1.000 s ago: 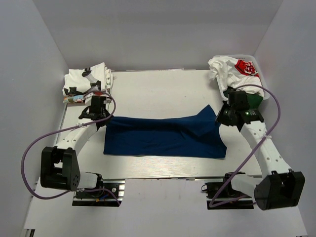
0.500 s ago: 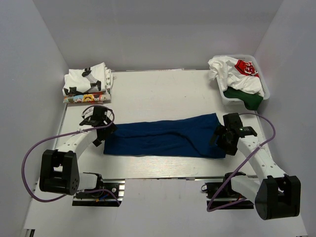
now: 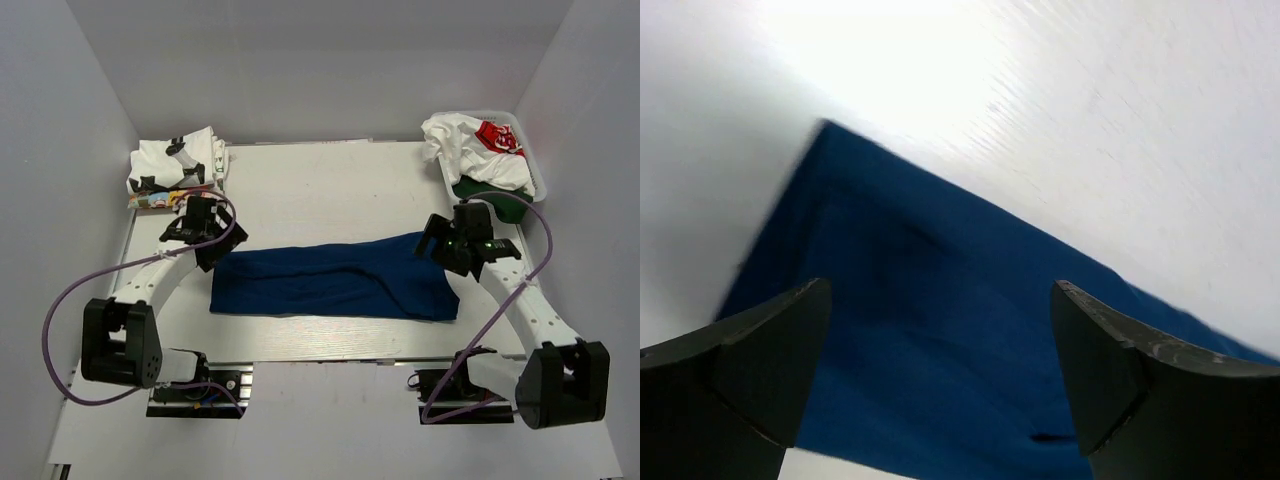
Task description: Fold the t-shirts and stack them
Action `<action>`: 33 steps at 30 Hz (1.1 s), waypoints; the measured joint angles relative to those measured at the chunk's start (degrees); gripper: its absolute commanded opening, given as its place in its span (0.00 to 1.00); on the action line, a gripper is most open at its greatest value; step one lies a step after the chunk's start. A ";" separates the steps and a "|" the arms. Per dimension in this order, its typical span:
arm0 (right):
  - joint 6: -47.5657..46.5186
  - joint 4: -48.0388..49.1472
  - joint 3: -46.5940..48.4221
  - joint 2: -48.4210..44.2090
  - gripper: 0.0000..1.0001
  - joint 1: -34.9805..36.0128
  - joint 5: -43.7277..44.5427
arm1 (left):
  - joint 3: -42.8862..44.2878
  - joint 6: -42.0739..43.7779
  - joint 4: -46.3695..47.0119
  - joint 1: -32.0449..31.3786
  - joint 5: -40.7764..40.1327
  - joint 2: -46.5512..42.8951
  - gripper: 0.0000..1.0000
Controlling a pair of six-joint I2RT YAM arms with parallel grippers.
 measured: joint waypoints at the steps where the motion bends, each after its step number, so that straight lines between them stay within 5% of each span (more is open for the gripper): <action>1: -0.02 1.29 0.00 1.38 0.90 0.26 -0.70 | 0.00 0.52 1.64 -0.28 1.90 1.20 1.00; 9: -0.42 9.09 0.07 17.33 0.90 2.89 -4.48 | -0.48 3.43 5.73 -3.26 6.97 13.05 1.00; 14: -0.35 9.42 6.38 29.42 0.90 4.72 -4.72 | -3.52 3.17 7.30 -5.66 4.85 11.21 1.00; 19: -0.26 9.33 27.04 46.86 0.90 6.32 -5.05 | -7.56 1.57 7.87 -10.01 3.45 7.67 0.98; 25: -2.05 8.22 67.54 74.01 0.90 8.17 -9.01 | -7.96 -5.22 -3.23 -25.35 5.07 3.63 1.00; 28: -3.32 8.59 69.13 74.95 0.90 9.18 -9.38 | -3.74 -7.93 -14.73 -30.56 3.52 3.69 1.00; 33: -5.22 9.09 57.44 65.83 0.90 10.32 -8.24 | 1.99 -9.35 -23.10 -34.42 -1.68 0.02 1.00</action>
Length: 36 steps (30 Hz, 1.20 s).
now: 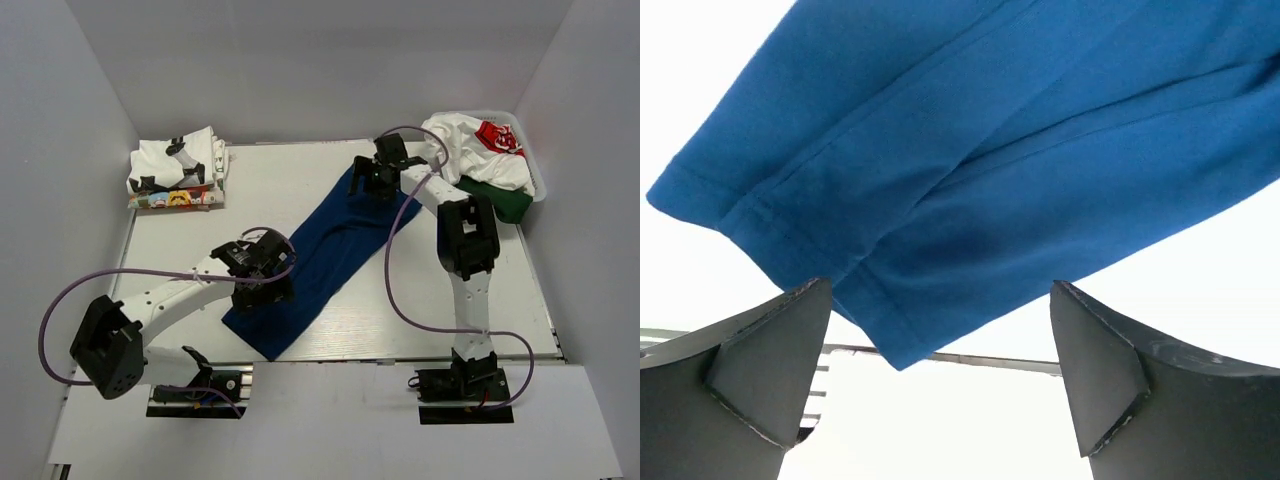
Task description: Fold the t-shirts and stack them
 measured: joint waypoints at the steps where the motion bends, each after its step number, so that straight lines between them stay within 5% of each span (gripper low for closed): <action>1: -0.55 -0.37 -1.44 -1.95 0.90 0.09 0.00 | 0.92 0.26 -0.81 -0.61 -1.05 -0.31 1.00; 9: -3.61 -1.68 -11.69 -14.01 0.90 2.82 3.21 | 2.49 9.62 3.61 -5.66 -2.62 9.35 1.00; 17: -2.60 -5.29 -17.31 -11.32 0.90 4.48 4.44 | 1.29 16.57 6.21 -6.78 -0.52 16.37 1.00; 25: -2.01 -11.91 4.13 2.78 0.90 4.07 4.50 | 3.67 21.51 8.66 -6.62 7.34 20.81 0.99; 31: -2.36 -10.08 23.78 15.30 0.90 2.84 -1.01 | 17.18 21.14 7.13 -9.35 12.76 30.56 0.97; 36: -2.03 -3.17 28.52 19.45 0.90 -0.61 -8.07 | 23.61 18.38 21.07 -13.64 16.81 34.56 1.00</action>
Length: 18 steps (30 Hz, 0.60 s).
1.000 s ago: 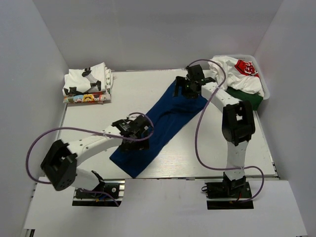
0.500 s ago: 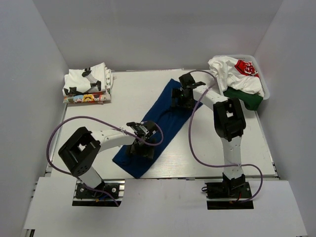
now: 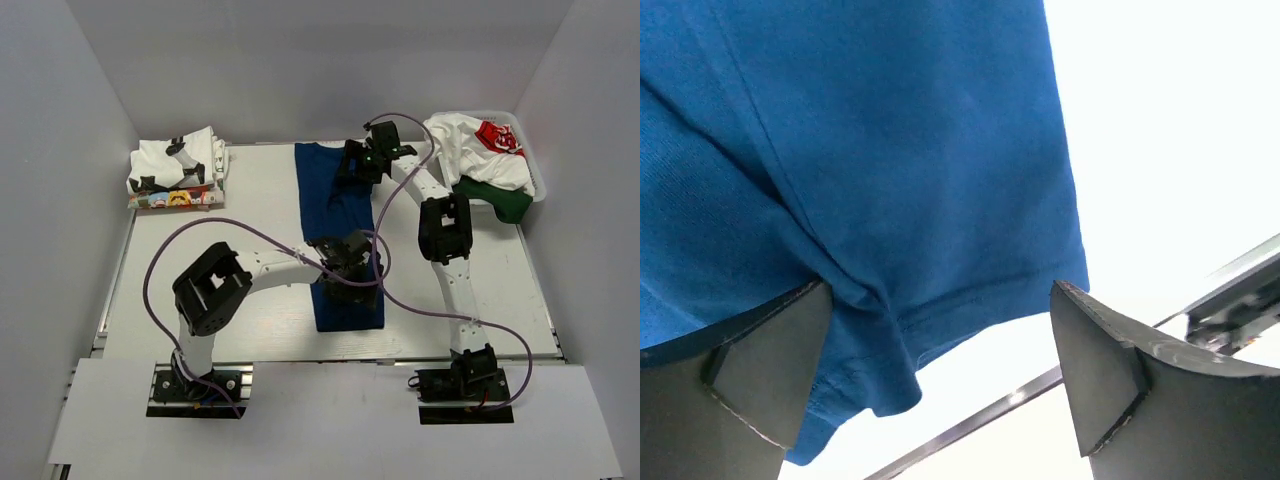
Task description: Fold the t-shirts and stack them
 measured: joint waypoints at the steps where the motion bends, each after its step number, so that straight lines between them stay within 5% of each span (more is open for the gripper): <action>1: -0.07 0.28 0.00 0.07 0.90 -0.59 -0.92 | -0.02 -0.39 1.99 -0.81 -0.15 0.00 1.00; 9: -6.38 -3.93 -3.72 -6.19 0.90 -1.38 -2.38 | -5.81 -1.33 7.17 -4.15 -4.55 -10.45 1.00; 18: -9.94 0.50 -33.79 -40.61 0.90 0.98 -1.18 | -18.01 -1.40 10.21 -5.33 -8.17 -26.27 1.00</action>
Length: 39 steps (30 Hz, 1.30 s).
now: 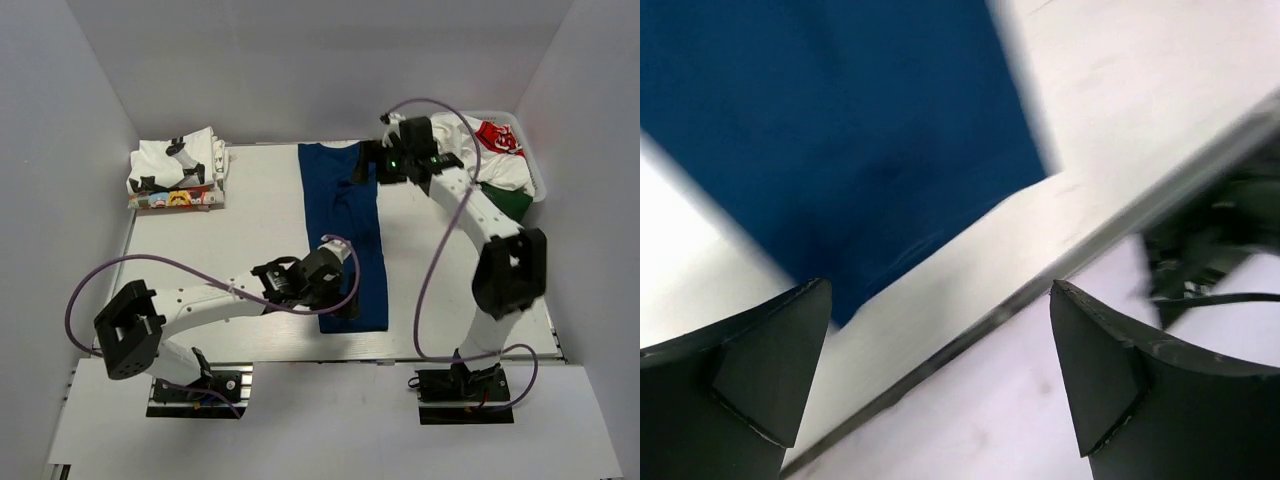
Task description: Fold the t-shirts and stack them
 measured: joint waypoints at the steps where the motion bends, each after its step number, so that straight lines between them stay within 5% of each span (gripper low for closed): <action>1: 0.39 2.97 -5.97 -4.11 0.90 0.11 0.57 | -1.77 -0.63 -0.63 -0.04 -1.01 -1.09 1.00; 10: 8.85 8.20 -50.69 -26.99 0.90 0.72 4.48 | -15.58 -9.84 -8.07 1.27 -9.97 -12.22 1.00; 17: 12.85 6.67 -61.75 -39.80 0.90 3.45 2.54 | -15.08 -10.51 -4.59 1.27 -10.19 -3.80 0.92; 23: 15.65 4.33 -68.81 -42.38 0.89 5.31 -2.01 | -10.01 -8.50 -0.90 1.27 -7.98 4.79 0.66; 29: 17.44 3.41 -70.71 -42.45 0.73 6.88 -3.98 | -8.98 -7.15 1.38 1.33 -5.42 7.17 0.23; 35: 19.45 5.01 -72.54 -42.16 0.54 8.09 -5.09 | -9.05 -6.08 1.60 1.38 -3.93 7.50 0.10; 38: 19.80 5.95 -72.59 -40.83 0.32 8.24 -4.44 | -9.03 -5.81 1.81 1.46 -3.26 7.63 0.00; 39: 20.06 6.23 -72.65 -40.22 0.11 8.26 -4.17 | -8.90 -5.81 1.68 1.49 -3.13 7.69 0.00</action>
